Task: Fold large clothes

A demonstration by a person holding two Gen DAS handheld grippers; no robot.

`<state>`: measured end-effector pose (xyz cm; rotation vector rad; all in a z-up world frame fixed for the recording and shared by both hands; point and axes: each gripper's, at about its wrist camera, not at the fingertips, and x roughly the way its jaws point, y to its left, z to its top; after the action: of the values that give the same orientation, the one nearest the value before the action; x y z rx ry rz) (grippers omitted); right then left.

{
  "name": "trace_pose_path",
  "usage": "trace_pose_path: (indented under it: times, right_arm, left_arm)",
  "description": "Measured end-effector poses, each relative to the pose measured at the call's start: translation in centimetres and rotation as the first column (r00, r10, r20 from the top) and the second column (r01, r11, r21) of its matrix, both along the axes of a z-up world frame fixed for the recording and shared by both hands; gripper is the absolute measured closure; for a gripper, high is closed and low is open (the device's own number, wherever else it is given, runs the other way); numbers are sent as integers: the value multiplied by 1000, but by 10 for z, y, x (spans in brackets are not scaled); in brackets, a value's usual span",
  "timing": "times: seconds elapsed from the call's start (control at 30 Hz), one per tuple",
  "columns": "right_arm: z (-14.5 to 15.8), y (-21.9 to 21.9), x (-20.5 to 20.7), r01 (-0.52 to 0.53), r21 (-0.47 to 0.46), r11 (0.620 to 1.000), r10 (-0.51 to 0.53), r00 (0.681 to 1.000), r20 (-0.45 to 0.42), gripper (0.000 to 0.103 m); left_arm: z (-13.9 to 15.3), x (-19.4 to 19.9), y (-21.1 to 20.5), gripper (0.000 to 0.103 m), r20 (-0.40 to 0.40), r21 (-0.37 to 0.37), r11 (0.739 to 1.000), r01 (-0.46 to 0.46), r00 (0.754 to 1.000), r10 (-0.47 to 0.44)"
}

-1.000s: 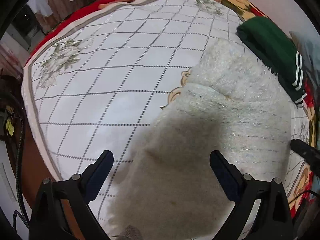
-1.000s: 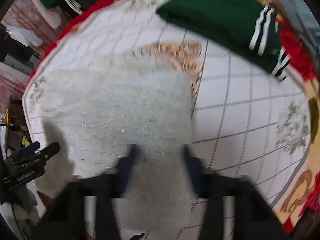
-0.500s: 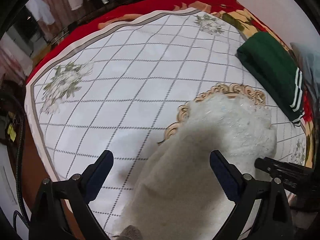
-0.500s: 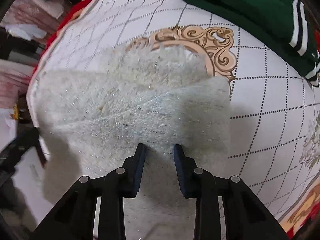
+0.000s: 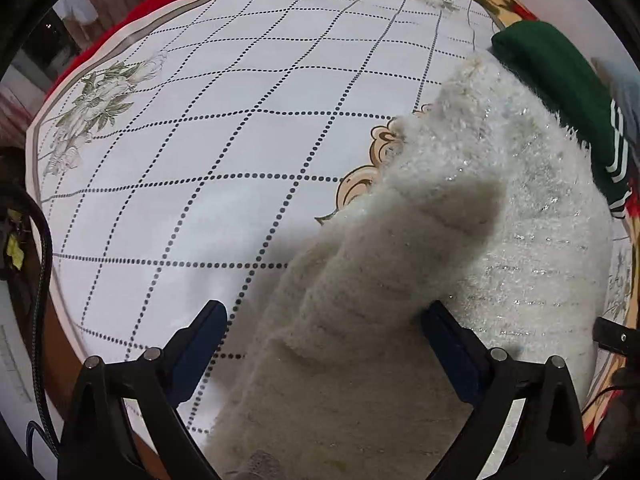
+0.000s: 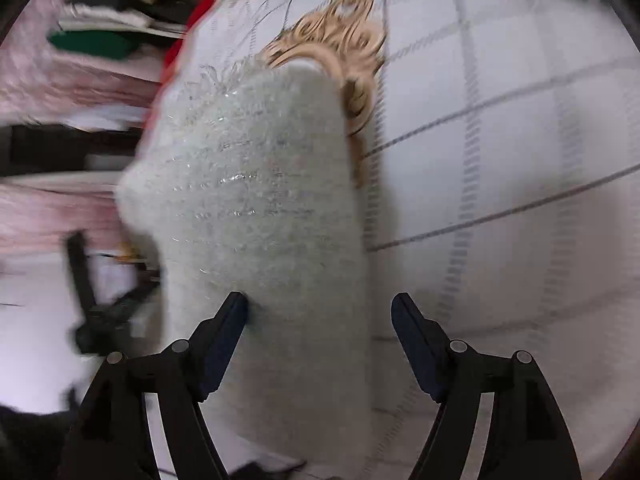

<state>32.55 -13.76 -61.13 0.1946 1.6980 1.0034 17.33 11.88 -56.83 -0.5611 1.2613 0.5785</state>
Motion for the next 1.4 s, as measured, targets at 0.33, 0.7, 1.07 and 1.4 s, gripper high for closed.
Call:
trace_pose_path:
  times: [0.33, 0.7, 1.07, 1.4]
  right_arm:
    - [-27, 37, 6, 41, 117, 992, -25, 990, -137, 38]
    - [62, -3, -52, 22, -208, 978, 15, 985, 174, 39]
    - [111, 63, -22, -23, -256, 967, 112, 935, 337, 79]
    - [66, 108, -21, -9, -407, 913, 165, 922, 351, 79]
  left_arm:
    - [-6, -4, 7, 2, 31, -29, 1000, -2, 1000, 2]
    - [63, -1, -7, 3, 73, 34, 999, 25, 997, -27]
    - [19, 84, -3, 3, -61, 76, 992, 99, 994, -94]
    - [12, 79, 3, 3, -39, 53, 995, 82, 996, -80]
